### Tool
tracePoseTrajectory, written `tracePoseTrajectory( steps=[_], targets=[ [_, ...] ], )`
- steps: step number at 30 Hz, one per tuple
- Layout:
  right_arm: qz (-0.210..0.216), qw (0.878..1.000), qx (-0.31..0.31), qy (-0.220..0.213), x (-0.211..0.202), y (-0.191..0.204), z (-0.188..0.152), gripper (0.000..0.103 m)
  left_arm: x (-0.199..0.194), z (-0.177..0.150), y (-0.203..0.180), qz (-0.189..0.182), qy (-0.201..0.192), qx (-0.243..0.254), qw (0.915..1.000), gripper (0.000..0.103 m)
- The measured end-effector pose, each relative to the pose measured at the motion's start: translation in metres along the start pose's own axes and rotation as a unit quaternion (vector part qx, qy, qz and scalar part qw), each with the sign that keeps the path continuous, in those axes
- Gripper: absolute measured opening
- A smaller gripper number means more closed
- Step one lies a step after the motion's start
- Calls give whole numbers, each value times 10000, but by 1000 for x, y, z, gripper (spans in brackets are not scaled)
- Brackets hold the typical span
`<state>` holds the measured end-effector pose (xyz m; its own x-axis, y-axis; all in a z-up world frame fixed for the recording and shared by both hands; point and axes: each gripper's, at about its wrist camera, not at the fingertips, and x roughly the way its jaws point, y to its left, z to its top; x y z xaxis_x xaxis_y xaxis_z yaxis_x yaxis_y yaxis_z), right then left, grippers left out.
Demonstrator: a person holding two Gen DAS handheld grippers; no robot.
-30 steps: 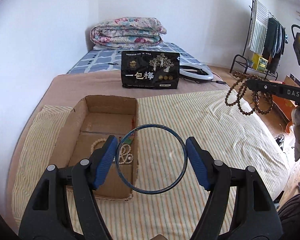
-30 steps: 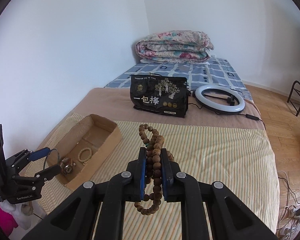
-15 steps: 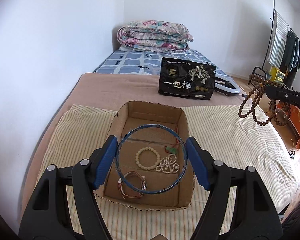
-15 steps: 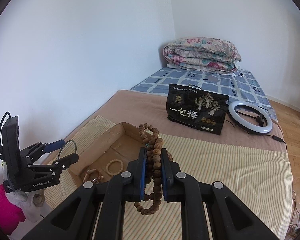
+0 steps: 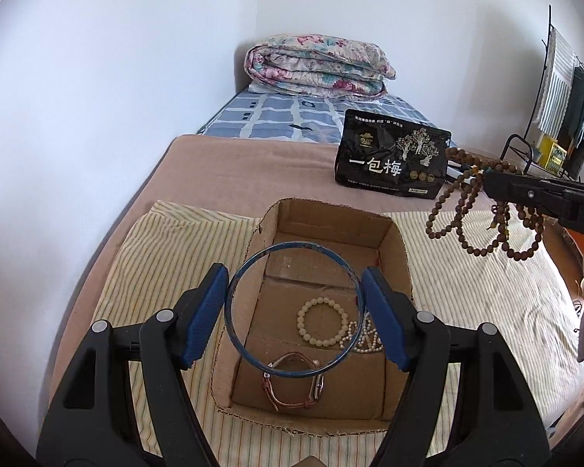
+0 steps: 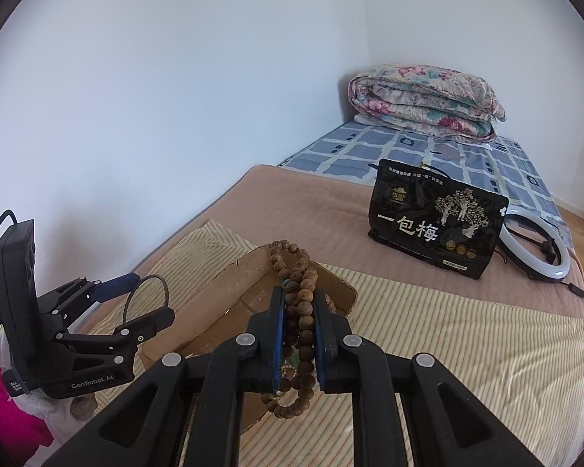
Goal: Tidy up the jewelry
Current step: 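Carry the bangle with the left tool while the right tool carries the necklace over the box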
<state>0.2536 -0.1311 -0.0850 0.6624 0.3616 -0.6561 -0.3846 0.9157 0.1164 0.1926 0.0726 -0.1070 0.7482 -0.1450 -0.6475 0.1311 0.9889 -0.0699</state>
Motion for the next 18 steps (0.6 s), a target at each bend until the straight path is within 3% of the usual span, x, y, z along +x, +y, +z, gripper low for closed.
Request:
tracePoseTrajectory(
  steps=[18],
  targets=[
    [167, 9995, 77, 255, 65, 2, -8, 11, 34, -1, -3, 99, 241, 111, 9996, 73]
  ],
)
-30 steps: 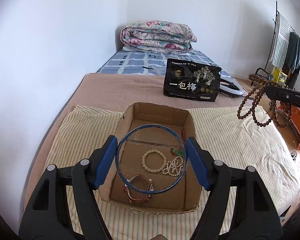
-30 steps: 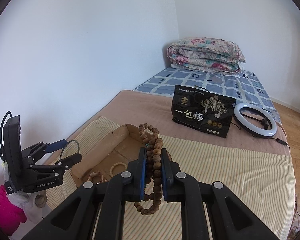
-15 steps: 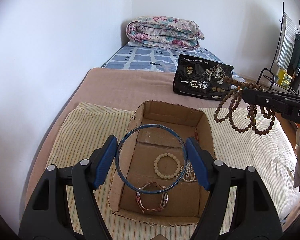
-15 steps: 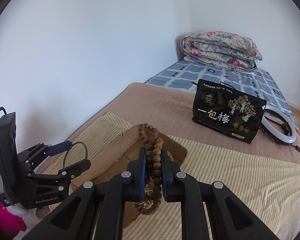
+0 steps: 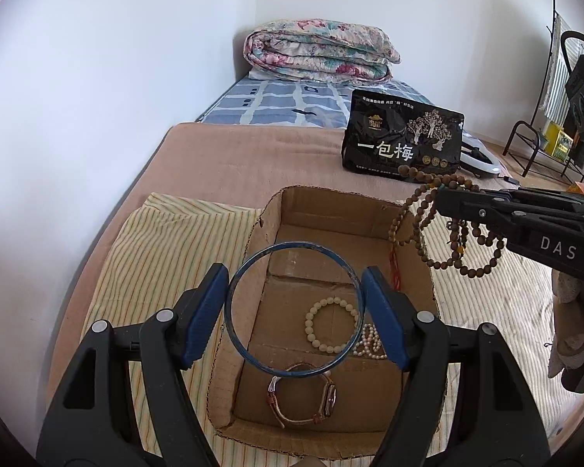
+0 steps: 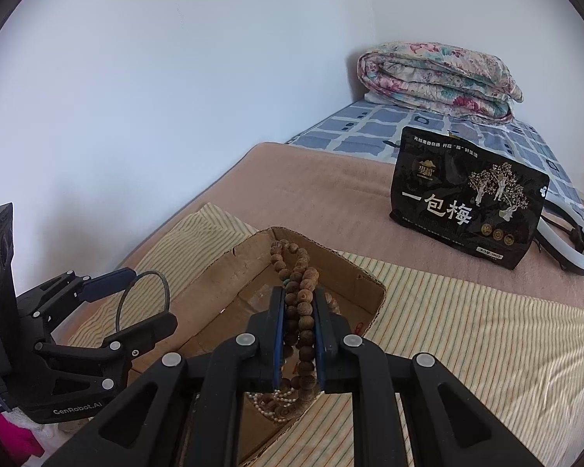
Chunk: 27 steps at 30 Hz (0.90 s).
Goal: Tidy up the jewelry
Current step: 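Carry the bangle with the left tool while the right tool carries the necklace over the box, then open the left tool to drop the bangle while the right tool releases the necklace into the box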
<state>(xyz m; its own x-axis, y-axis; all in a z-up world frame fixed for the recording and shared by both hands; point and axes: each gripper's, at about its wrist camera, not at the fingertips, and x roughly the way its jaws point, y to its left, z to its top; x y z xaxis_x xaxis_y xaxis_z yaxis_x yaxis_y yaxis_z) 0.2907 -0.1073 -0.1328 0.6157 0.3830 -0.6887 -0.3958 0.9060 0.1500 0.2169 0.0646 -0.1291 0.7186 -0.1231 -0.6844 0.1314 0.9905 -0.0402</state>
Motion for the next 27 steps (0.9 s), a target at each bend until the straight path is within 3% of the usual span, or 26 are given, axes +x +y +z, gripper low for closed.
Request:
tracePoseTrajectory(
  steps=[22, 27],
  targets=[
    [96, 9999, 78, 11, 15, -4, 5, 11, 5, -2, -6, -27, 89, 54, 9999, 73],
    [119, 9999, 80, -1, 15, -6, 6, 21, 5, -2, -7, -45, 109, 51, 9999, 73]
  ],
)
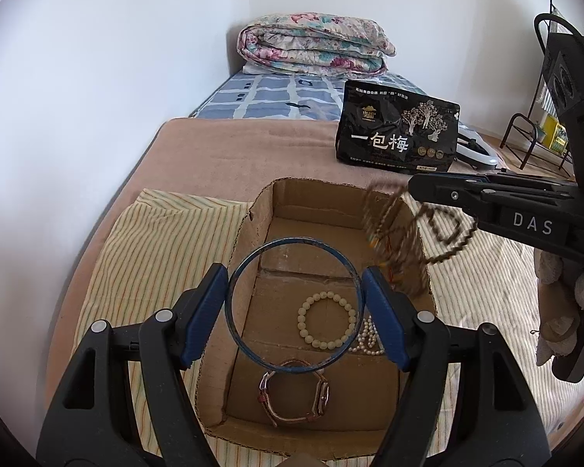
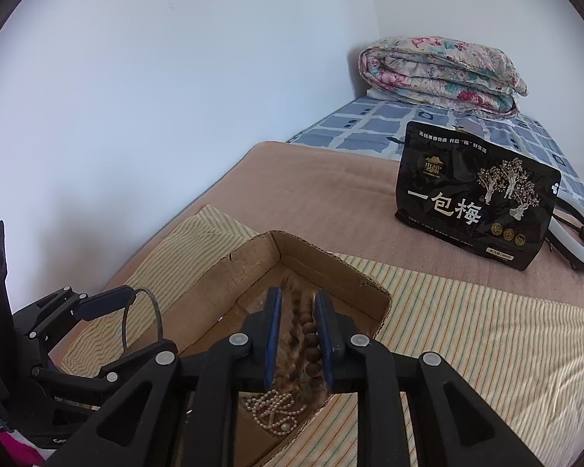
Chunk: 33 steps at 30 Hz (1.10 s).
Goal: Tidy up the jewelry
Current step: 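Open the left tool to drop the bangle while the right tool releases the necklace into the box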
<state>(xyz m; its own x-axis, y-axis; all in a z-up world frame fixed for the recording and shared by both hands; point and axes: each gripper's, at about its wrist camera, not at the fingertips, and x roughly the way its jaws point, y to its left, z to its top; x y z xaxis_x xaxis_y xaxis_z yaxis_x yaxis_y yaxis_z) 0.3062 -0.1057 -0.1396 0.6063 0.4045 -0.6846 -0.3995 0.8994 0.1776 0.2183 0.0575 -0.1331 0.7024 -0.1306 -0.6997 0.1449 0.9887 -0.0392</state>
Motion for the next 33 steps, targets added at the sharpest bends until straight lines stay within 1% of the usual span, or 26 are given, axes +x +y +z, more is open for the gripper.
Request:
tracePoseTrajectory(
  steps=[1, 4, 6, 7, 8, 10, 12, 13, 14, 16, 18, 19, 20, 27, 33],
  targets=[
    [-12, 10000, -5, -21, -1, 0, 0, 28, 0, 0, 0, -10, 5, -9, 10000, 73],
    [-61, 10000, -42, -41, -3, 2, 1, 34, 0, 1, 0, -2, 36, -62, 10000, 73],
    [-113, 9999, -53, -51, -4, 2, 1, 46, 0, 1, 1, -18, 61, -101, 9999, 73],
    [-143, 9999, -57, -76, -5, 3, 1, 55, 0, 1, 1, -14, 66, -113, 9999, 74],
    [-168, 9998, -64, -95, -7, 3, 2, 58, -1, 1, 1, -6, 67, -119, 9999, 74],
    [-201, 9997, -71, -111, -9, 4, 2, 59, -2, 0, 2, -2, 61, -119, 9999, 75],
    [-241, 9996, -64, -137, -13, 4, 3, 64, -4, 0, 2, -2, 44, -123, 9999, 78],
    [-263, 9995, -51, -162, -15, 3, 3, 70, -5, 0, 2, -1, 27, -127, 9999, 79],
    [-277, 9994, -42, -194, -18, 3, 4, 73, -7, 0, 2, -1, 10, -136, 9999, 80],
    [-304, 9993, -37, -223, -22, 3, 4, 73, -10, 0, 3, -13, -7, -149, 9999, 80],
    [-347, 9991, -34, -253, -26, 3, 5, 76, -13, -1, 2, -1, -20, -147, 9999, 80],
    [-364, 9990, -29, -274, -29, 3, 5, 79, -15, -1, 2, -2, -24, -143, 9999, 80],
    [-369, 9989, -23, -295, -32, 3, 5, 80, -17, -1, 2, 1, -30, -139, 9999, 80],
    [-427, 9983, -35, -391, -50, 4, 2, 80, -36, -1, 0, 20, -142, -141, 9998, 80],
    [-443, 9977, -10, -513, -71, 4, -1, 80, -61, 1, -6, 68, -291, -73, 9995, 80]
  ],
)
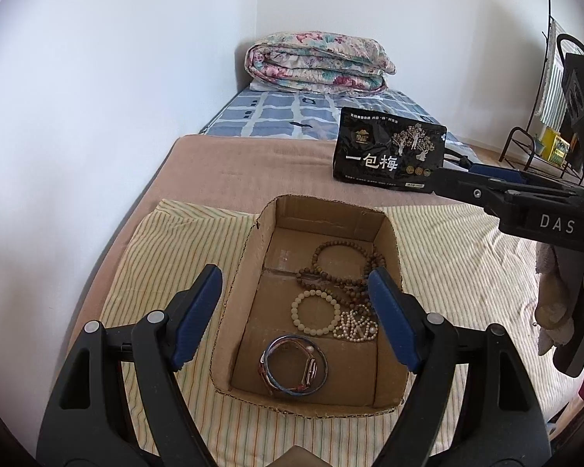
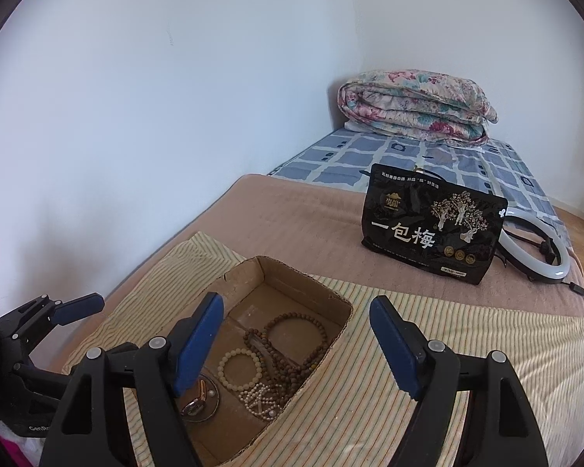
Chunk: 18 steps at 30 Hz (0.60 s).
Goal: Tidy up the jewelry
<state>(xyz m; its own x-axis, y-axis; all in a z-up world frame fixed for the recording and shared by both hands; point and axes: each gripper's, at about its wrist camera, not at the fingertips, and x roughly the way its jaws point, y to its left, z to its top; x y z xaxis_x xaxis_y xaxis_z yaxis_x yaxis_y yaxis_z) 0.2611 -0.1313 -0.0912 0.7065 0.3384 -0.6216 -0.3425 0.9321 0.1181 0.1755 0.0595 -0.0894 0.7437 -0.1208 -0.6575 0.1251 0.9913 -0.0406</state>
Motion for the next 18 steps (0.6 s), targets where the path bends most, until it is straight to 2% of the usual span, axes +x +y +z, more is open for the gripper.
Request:
tracePoseTrajectory(
  steps=[6, 18],
  targets=[
    [-31, 9999, 5, -154, -26, 0, -3, 81, -29, 5, -5, 51, -203, 17, 9998, 80],
    [-228, 9982, 39, -552, -92, -1, -19, 92, -87, 1, -24, 127, -590, 31, 9982, 81]
  ],
)
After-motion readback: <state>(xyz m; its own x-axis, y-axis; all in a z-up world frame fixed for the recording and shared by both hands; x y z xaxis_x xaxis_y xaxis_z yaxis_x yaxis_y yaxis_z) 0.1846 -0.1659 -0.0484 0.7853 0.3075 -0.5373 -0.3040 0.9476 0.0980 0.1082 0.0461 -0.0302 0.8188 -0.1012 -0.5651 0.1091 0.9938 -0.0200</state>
